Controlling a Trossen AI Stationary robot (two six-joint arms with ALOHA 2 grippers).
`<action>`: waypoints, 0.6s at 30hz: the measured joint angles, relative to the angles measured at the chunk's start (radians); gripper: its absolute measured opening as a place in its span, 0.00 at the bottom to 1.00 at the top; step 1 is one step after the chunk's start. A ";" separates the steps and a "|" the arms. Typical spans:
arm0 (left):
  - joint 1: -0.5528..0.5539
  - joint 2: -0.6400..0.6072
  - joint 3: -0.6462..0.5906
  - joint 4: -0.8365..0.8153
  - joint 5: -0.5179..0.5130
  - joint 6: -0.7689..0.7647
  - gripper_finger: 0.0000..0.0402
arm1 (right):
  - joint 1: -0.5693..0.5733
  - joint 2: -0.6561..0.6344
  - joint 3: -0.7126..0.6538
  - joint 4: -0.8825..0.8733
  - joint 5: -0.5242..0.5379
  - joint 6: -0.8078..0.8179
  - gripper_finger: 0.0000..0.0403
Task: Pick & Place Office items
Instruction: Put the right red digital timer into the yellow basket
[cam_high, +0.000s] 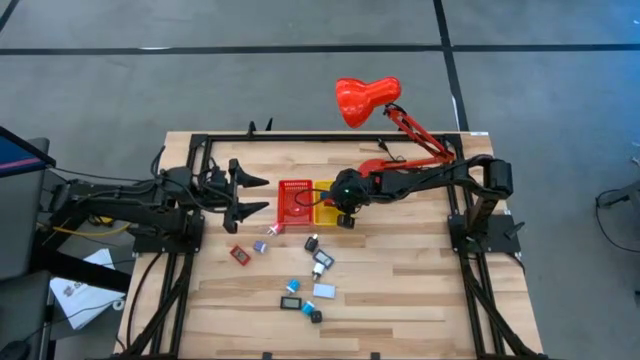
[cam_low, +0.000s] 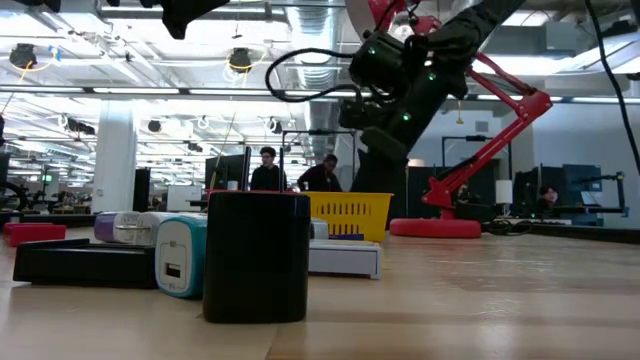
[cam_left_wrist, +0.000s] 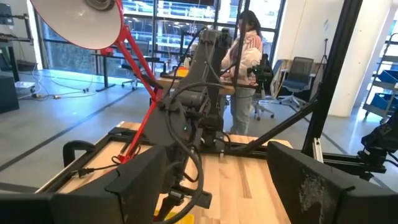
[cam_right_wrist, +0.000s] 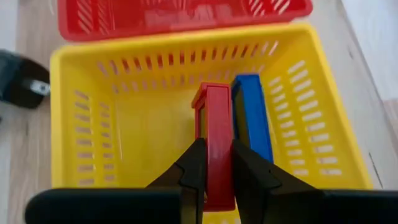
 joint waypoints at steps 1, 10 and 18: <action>0.000 0.000 0.000 0.000 0.000 0.000 0.68 | 0.000 0.000 -0.001 0.018 0.000 0.004 0.13; 0.000 0.000 0.000 0.005 0.000 0.000 0.68 | 0.008 0.000 -0.003 0.056 0.022 -0.001 0.13; 0.000 0.000 0.000 0.006 0.001 -0.008 0.68 | 0.015 0.072 -0.001 0.112 0.033 -0.009 0.13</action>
